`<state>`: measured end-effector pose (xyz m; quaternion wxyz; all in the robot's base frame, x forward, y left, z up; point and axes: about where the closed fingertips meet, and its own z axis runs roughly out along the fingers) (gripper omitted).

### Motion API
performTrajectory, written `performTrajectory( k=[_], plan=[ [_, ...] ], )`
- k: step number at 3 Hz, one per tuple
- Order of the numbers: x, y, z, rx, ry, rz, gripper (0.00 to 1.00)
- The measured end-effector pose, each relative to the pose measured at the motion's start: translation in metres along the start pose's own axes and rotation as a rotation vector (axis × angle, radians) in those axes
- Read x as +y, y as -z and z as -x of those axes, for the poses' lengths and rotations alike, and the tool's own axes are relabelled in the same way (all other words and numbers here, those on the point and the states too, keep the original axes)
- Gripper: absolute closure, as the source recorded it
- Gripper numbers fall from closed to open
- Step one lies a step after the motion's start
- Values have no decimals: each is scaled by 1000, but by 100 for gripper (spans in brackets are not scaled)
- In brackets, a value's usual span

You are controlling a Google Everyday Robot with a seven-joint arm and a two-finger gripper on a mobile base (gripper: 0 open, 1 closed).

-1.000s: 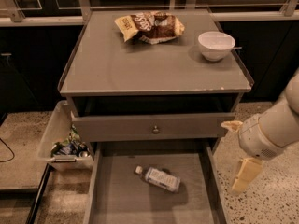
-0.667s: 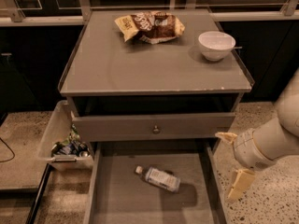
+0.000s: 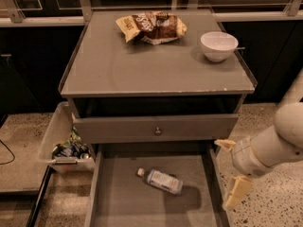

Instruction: Pick blue plastic bottle from middle drawer and place on counter

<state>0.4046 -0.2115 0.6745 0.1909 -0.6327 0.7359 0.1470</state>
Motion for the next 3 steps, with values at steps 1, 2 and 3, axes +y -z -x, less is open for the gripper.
performTrajectory(
  k=[1, 2, 3],
  plan=[
    [2, -71, -15, -53, -19, 55, 0],
    [-3, -126, -26, -135, -14, 63, 0],
    [-1, -176, -38, -208, -12, 78, 0]
  ],
)
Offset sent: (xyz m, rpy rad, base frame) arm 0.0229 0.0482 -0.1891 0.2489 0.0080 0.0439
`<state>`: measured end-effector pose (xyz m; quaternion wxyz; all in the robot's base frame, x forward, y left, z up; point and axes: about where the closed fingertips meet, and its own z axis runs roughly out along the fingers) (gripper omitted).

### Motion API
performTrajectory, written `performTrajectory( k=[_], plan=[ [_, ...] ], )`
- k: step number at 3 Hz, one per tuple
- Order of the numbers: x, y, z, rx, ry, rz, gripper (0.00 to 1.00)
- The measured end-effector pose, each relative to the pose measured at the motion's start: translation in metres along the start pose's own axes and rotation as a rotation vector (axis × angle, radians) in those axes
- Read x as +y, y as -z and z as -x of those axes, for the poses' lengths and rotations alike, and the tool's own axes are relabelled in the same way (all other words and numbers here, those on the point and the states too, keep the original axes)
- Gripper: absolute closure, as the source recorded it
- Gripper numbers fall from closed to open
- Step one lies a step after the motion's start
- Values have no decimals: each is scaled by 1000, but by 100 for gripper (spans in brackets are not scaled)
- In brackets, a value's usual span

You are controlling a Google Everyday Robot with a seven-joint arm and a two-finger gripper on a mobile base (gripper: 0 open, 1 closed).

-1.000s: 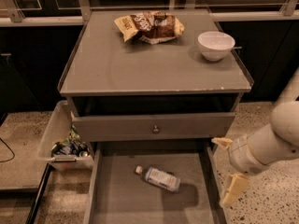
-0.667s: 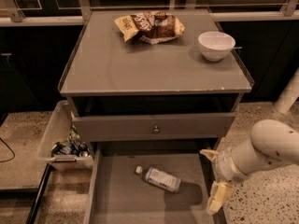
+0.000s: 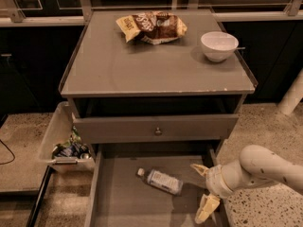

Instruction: Pick blue plastic bottle from middle drawer and place on counter

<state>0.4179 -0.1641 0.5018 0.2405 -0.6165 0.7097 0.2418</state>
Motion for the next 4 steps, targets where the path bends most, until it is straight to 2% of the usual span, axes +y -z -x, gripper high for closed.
performTrajectory(
  k=[2, 3, 4],
  plan=[
    [-1, -8, -1, -23, -2, 13, 0],
    [-10, -27, -1, -45, 5, 4, 0],
    [-32, -55, -2, -60, 38, -53, 0]
  ],
)
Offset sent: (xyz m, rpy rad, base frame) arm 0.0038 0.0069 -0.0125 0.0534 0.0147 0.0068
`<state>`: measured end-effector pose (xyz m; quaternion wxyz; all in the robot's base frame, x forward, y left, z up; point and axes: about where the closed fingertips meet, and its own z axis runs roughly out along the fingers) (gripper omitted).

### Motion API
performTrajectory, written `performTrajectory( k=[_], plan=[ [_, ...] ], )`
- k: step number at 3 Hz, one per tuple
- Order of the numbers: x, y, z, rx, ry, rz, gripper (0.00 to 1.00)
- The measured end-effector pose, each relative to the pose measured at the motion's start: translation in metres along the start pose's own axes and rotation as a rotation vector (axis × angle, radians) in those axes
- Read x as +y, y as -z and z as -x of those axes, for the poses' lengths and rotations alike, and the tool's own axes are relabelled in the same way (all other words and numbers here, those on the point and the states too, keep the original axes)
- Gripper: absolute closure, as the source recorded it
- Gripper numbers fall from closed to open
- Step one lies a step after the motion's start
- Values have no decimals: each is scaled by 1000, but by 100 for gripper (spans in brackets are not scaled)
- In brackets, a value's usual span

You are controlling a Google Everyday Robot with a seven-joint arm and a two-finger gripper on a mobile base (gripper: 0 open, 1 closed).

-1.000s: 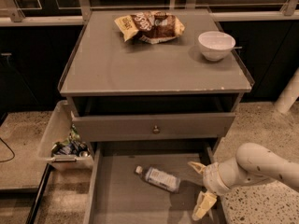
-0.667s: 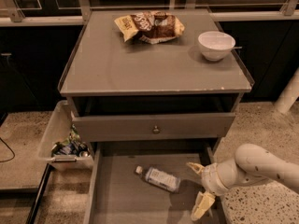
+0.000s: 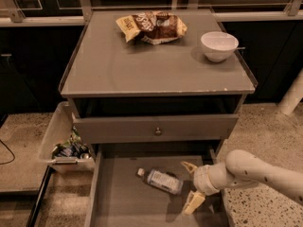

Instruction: Pick blue plastic bottle from middle drawer and place on counter

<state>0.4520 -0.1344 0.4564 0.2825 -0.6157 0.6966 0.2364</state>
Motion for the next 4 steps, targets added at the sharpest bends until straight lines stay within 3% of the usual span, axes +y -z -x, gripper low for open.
performTrajectory(
  k=[2, 4],
  plan=[
    [-31, -47, -9, -71, 61, -64, 0],
    [-44, -83, -23, -144, 51, -77, 0]
  ],
)
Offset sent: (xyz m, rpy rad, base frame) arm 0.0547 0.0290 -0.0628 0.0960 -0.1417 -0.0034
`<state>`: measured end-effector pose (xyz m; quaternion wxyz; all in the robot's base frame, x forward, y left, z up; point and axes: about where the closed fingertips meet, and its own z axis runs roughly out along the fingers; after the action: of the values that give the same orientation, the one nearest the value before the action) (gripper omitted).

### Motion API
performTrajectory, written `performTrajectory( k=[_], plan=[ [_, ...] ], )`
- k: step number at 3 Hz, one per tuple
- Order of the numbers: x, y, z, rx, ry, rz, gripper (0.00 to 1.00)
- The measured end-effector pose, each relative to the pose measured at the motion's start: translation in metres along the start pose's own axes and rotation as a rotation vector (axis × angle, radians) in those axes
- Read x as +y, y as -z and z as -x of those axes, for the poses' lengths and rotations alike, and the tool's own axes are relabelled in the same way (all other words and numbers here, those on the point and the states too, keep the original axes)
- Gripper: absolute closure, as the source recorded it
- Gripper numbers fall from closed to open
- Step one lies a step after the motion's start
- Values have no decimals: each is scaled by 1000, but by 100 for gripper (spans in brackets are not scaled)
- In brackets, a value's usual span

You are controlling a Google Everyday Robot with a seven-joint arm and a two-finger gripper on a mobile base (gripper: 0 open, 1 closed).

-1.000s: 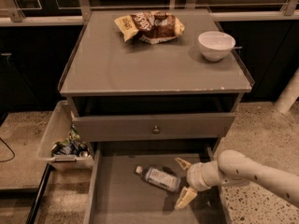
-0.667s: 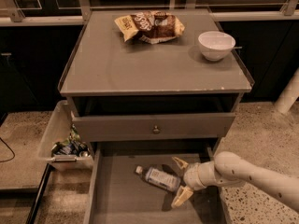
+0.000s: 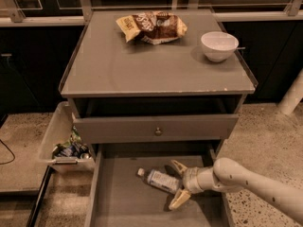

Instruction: Pick blue plastic bottle from middle drawer and place on counter

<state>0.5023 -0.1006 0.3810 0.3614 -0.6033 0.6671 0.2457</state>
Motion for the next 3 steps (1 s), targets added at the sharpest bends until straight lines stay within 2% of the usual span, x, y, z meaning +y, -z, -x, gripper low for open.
performTrajectory(
  k=[1, 3],
  plan=[
    [0, -1, -1, -1, -1, 0, 19],
    [0, -1, -1, -1, -1, 0, 64]
  ],
)
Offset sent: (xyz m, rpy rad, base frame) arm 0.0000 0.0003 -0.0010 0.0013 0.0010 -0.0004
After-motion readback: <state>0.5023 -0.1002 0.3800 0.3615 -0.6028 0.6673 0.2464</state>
